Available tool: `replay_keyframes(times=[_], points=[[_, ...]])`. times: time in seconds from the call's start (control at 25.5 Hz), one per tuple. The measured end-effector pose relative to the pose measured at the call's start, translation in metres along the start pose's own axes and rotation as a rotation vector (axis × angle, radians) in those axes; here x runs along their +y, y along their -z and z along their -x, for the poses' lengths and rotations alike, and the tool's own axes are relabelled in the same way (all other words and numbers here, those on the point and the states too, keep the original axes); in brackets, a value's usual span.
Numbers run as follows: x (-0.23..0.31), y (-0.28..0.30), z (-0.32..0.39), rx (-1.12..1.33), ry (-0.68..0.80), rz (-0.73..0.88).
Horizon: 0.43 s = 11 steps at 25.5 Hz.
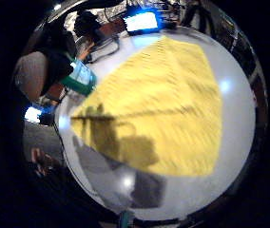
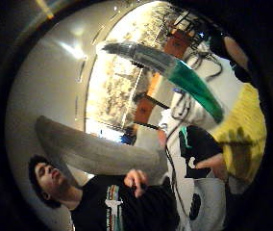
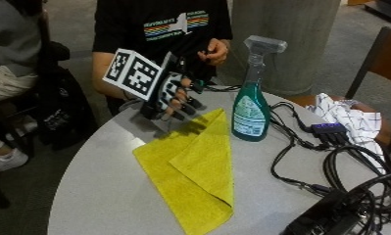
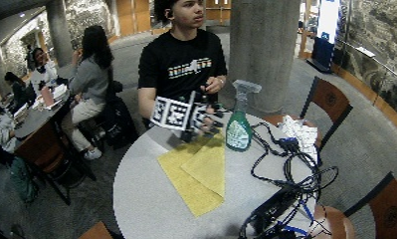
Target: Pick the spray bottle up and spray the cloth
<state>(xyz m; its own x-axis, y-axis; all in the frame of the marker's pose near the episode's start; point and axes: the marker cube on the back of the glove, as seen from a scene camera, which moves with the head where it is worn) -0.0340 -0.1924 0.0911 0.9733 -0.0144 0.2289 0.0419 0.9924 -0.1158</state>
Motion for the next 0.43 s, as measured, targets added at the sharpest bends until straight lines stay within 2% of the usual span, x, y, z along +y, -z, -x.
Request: replay_keyframes(times=[0.24,0.43], points=[[0.082,0.042,-0.035,0.333,-0.111,-0.013],[0.111,0.053,-0.065,0.433,-0.121,-0.013]])
